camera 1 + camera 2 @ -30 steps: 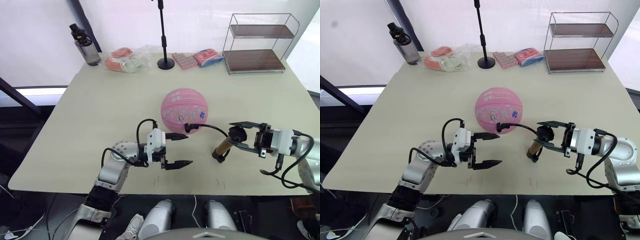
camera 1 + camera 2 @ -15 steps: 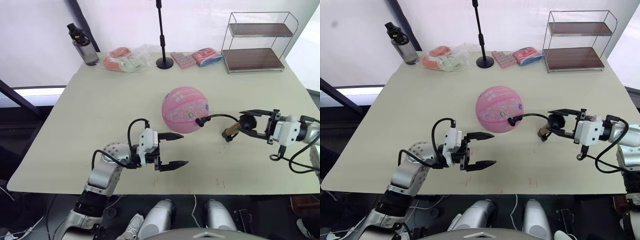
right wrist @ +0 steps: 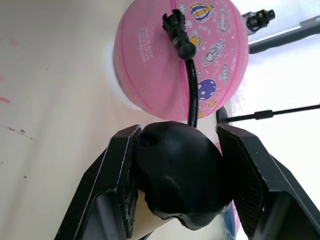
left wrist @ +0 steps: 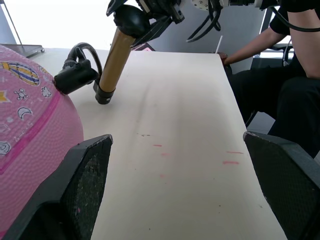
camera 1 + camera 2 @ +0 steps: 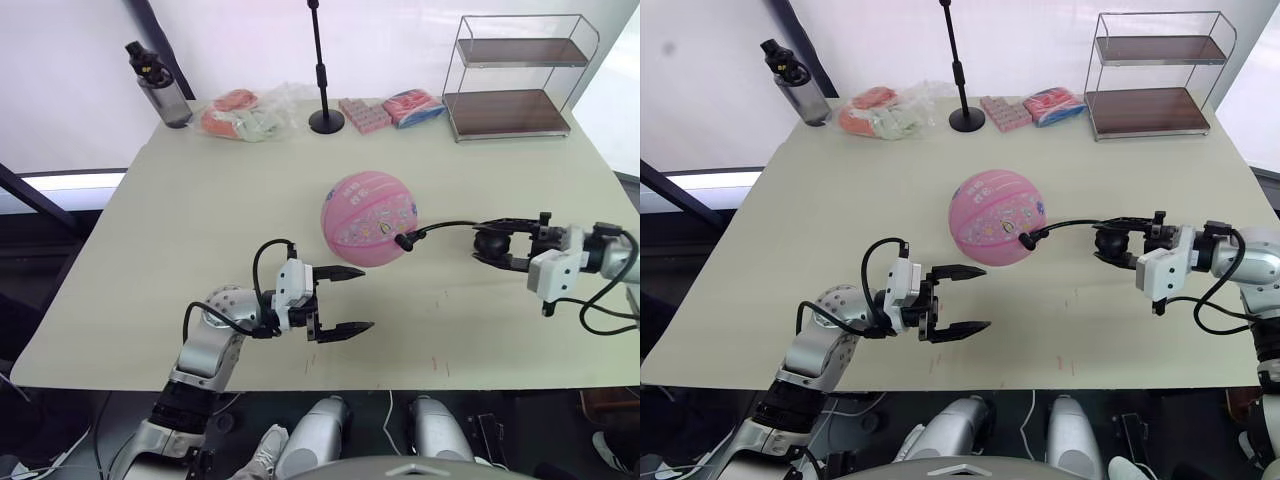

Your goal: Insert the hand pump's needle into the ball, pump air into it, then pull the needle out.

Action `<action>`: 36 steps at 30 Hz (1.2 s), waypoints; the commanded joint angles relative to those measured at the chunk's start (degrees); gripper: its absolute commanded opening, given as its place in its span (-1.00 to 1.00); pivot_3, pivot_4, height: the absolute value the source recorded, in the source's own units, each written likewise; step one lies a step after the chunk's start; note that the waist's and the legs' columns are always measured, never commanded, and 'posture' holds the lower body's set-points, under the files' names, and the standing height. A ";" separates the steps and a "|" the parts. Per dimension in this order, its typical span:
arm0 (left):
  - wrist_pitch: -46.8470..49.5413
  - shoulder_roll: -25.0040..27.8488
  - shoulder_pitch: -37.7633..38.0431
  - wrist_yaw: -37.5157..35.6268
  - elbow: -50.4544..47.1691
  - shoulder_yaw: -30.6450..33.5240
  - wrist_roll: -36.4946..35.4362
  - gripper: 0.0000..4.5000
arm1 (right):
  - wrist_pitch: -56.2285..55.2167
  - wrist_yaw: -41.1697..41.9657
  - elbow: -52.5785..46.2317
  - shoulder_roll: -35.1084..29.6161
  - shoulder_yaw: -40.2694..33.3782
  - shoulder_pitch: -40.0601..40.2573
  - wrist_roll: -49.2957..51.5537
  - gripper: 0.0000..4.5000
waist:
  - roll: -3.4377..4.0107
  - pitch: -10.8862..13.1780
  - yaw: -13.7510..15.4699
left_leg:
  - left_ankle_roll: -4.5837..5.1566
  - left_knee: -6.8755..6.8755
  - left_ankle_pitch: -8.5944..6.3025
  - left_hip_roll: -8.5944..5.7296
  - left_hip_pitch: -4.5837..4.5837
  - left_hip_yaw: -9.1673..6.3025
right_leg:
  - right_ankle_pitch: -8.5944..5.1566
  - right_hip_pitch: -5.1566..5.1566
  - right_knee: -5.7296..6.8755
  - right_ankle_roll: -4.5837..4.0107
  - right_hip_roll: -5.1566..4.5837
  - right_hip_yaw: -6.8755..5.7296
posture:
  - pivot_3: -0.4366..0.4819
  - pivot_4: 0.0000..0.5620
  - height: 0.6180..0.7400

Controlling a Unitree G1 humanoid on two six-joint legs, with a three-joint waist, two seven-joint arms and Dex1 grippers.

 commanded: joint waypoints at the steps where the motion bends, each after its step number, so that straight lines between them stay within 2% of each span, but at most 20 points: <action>1: -0.93 0.48 -0.93 -0.33 -1.00 0.97 -0.91 0.98 | 0.38 -2.59 -6.57 1.70 3.58 4.01 -0.15 -0.07 | 0.00 0.00 0.05 | 0.00 0.00 0.00 0.00 -0.02 -0.01 | 0.00 -0.03 0.01 0.00 0.00 0.00 | -0.05 -0.47 0.93; 7: -1.34 1.21 -1.57 -1.25 -0.29 1.43 -1.06 0.98 | 4.72 -3.63 -14.62 3.64 9.32 7.57 1.02 -0.07 | -0.02 -0.01 -0.03 | -0.01 0.05 0.01 0.01 0.00 0.02 | 0.00 -0.01 0.05 0.00 0.04 0.04 | -0.05 -0.47 0.93; 14: -1.95 1.46 -1.54 -1.87 -0.03 1.49 -1.08 0.98 | 8.47 -4.58 -16.28 5.68 11.85 8.94 1.41 -0.07 | -0.03 -0.02 -0.04 | -0.06 0.09 0.03 0.06 0.06 0.06 | 0.00 -0.02 0.24 -0.02 0.11 0.11 | -0.05 -0.47 0.93; 15: -2.07 1.53 -1.39 -2.00 -0.02 1.56 -1.14 1.00 | 8.77 -4.40 -16.22 5.63 12.09 9.29 1.66 0.29 | -0.04 -0.02 0.01 | -0.06 0.10 0.03 0.06 0.06 0.06 | 0.00 -0.02 0.25 -0.02 0.11 0.11 | -0.05 -0.47 0.93; 16: -2.23 1.62 -1.22 -2.16 0.01 1.62 -1.20 1.00 | 9.13 -4.16 -16.19 5.47 12.28 9.63 2.08 0.40 | -0.04 -0.02 0.05 | -0.06 0.10 0.04 0.07 0.07 0.06 | 0.00 -0.02 0.27 -0.02 0.12 0.11 | -0.05 -0.47 0.93; 18: -2.61 1.86 -0.92 -2.49 0.16 1.80 -1.32 1.00 | 9.66 -3.76 -16.26 4.83 12.54 10.16 2.76 0.86 | -0.03 -0.01 0.10 | -0.07 0.10 0.04 0.07 0.05 0.05 | 0.00 -0.05 0.31 -0.03 0.12 0.12 | -0.05 -0.47 0.93; 19: -2.72 1.95 -0.81 -2.58 0.23 1.88 -1.37 1.00 | 9.88 -3.60 -16.25 4.46 12.65 10.36 3.08 0.96 | -0.02 -0.01 0.09 | -0.07 0.10 0.04 0.06 0.04 0.08 | 0.00 -0.07 0.32 -0.03 0.12 0.16 | -0.05 -0.47 0.93; 28: -2.43 2.88 -0.06 -3.02 -0.78 2.29 -1.72 1.00 | 9.72 -1.85 -17.63 2.70 13.26 13.04 8.17 0.96 | -0.04 0.00 0.07 | -0.09 0.16 0.06 0.08 0.09 0.26 | 0.00 -0.15 0.60 -0.03 0.12 0.31 | -0.05 -0.47 0.93; 36: -0.78 4.03 -0.13 -2.73 -2.25 2.90 -2.78 1.00 | 13.54 0.60 -23.49 0.50 10.70 18.92 20.99 0.96 | -0.07 0.01 0.08 | -0.09 0.17 0.06 0.09 0.10 0.32 | 0.01 -0.16 0.63 -0.03 0.11 0.36 | -0.05 -0.47 0.93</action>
